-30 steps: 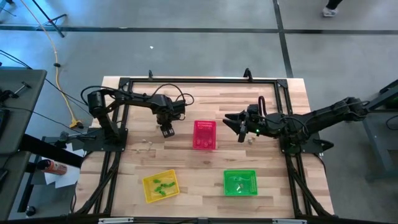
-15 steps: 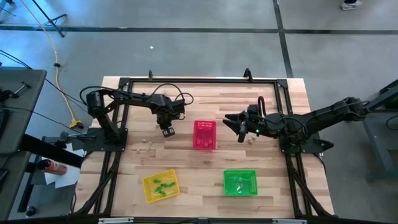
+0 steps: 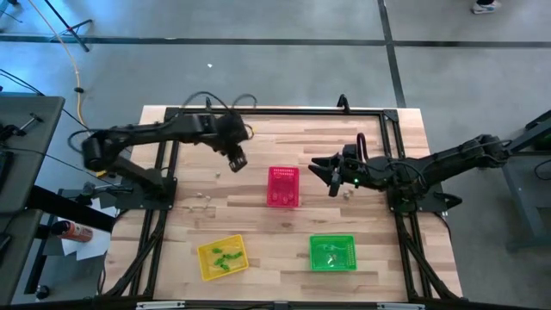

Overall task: Sort Halloween decoration
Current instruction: Put the white skull toy into the green bin

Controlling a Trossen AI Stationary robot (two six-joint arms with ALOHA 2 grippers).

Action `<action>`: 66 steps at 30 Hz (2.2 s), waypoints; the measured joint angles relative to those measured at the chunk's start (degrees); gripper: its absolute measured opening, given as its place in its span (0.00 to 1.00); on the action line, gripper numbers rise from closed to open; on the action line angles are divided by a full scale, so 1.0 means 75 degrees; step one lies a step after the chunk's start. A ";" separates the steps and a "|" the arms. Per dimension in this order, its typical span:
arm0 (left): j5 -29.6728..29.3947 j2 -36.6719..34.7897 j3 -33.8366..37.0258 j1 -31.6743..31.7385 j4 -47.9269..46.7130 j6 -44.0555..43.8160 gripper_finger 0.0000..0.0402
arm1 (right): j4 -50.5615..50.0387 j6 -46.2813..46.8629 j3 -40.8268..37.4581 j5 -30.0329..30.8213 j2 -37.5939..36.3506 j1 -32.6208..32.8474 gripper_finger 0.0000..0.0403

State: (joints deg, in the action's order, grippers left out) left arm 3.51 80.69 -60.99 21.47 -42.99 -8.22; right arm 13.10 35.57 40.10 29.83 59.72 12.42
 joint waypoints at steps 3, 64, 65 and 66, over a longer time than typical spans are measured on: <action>0.0622 -0.0736 -0.0018 -0.0082 0.0950 -0.0637 0.04 | 0.0000 0.0000 0.0000 0.0003 0.0000 -0.0093 0.42; 0.1056 0.5153 -0.3552 -0.4488 0.7500 0.1264 0.04 | -0.1247 -0.0963 0.0000 -0.0729 -0.1920 -0.0424 0.42; 0.1052 0.5401 -0.3726 -0.4529 0.7547 0.1358 0.04 | -0.1314 -0.0950 0.0000 -0.0680 -0.1920 -0.0425 0.42; 0.1049 0.5611 -0.3831 -0.4576 0.7549 0.1446 0.04 | -0.1389 -0.0951 0.0000 -0.0634 -0.1918 -0.0425 0.42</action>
State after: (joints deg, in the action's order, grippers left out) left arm 11.38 122.78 -89.72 -12.86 13.62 2.62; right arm 2.68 28.44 40.10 25.07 45.34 9.23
